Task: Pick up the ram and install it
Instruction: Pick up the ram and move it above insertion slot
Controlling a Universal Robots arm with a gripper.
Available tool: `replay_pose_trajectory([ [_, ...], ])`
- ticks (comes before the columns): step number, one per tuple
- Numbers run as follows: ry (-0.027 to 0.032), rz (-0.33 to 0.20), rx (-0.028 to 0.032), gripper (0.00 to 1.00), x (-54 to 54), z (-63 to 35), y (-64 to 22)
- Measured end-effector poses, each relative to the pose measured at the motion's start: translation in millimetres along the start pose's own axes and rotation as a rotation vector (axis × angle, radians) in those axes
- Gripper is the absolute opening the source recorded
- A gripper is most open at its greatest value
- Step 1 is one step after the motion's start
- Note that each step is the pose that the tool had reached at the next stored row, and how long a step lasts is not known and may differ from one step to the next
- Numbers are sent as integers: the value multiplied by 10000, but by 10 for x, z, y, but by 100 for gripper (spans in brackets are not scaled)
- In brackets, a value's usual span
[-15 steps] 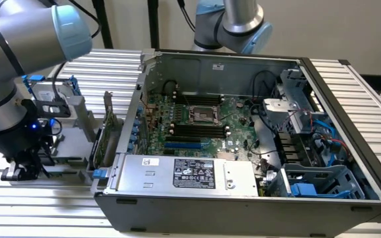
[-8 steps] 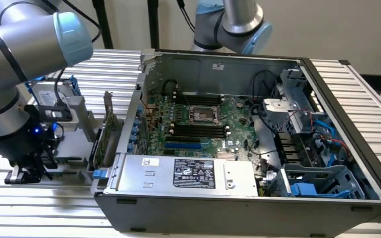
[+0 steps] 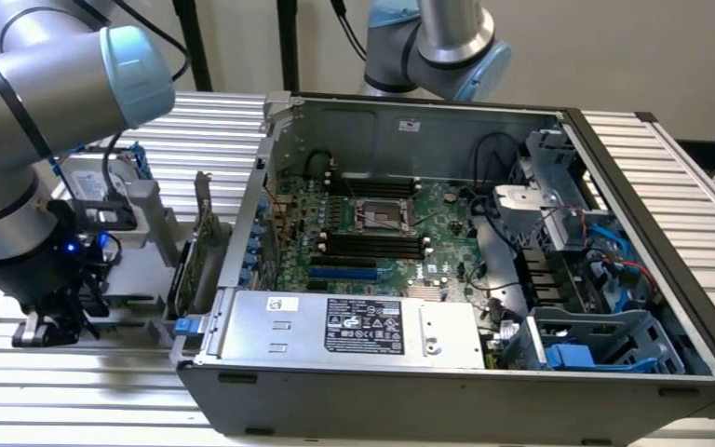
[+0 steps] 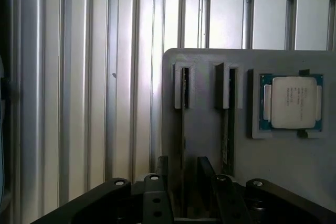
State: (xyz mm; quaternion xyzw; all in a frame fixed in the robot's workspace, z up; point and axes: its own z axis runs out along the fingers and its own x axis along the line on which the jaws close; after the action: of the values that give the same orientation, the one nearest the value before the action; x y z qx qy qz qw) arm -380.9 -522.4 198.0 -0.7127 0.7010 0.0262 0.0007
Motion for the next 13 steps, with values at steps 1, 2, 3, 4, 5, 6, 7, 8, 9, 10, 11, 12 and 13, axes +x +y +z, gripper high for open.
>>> replay_pose_trajectory([
  [1, -1, 0, 0, 36, 0, 4, 0],
  [2, -2, -2, 1, 36, 1, 7, 1],
  [3, -2, -1, 1, 36, 1, 11, 2],
  [4, -3, -1, 1, 34, 0, 14, 3],
  [5, -4, -1, 3, 27, 0, 16, 5],
  [6, -3, -1, 2, 27, 0, 18, 7],
  [7, -2, -1, 1, 21, 0, 18, 10],
  [8, -2, 0, 0, 21, 0, 19, 13],
  [9, -1, 0, 0, 21, 0, 19, 15],
  [10, -2, 0, 0, 21, 0, 20, 17],
  [11, -2, 0, 1, 21, 0, 20, 18],
  [12, -2, -1, 1, 21, 0, 21, 19],
  [13, -2, -1, 1, 21, 0, 21, 20],
])
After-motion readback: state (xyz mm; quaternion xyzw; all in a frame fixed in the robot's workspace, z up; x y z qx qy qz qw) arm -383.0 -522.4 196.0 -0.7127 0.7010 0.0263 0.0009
